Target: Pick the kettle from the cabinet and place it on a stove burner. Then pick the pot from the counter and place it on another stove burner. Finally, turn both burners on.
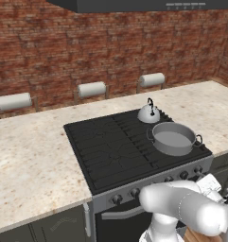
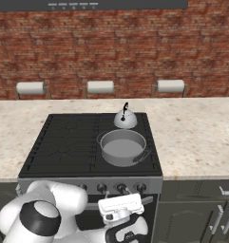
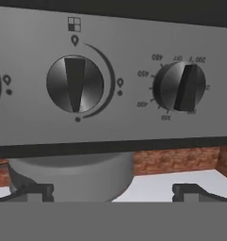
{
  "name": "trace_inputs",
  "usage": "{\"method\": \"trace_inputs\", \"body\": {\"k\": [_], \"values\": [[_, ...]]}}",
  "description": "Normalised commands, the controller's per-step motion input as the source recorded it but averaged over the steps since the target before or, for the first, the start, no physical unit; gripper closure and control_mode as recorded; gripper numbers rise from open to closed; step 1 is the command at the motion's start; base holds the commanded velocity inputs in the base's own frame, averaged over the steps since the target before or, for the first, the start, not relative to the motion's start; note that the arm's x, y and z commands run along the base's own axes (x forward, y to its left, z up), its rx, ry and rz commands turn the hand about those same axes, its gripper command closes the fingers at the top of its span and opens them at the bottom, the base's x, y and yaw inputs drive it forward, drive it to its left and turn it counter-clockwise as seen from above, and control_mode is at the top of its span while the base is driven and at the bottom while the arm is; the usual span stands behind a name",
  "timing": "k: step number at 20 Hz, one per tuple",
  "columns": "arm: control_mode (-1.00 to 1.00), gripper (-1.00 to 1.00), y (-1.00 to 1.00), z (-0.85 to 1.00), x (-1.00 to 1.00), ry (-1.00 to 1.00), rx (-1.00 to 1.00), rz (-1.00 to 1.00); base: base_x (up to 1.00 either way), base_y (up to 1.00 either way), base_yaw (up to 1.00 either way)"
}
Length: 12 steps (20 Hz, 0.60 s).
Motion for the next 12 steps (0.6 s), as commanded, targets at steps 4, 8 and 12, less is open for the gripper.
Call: {"method": "trace_inputs", "body": {"k": [4,8,12], "values": [[-1.00,-1.00,0.00,-0.07,0.07,0.00,0.00,0.00,0.00,0.00,0.00],[-1.00,-1.00,0.00,-0.09,0.12,0.00,0.00,0.00,0.00,0.00,0.00],[-1.00,-1.00,0.00,-0.08,0.17,0.00,0.00,0.00,0.00,0.00,0.00]]}}
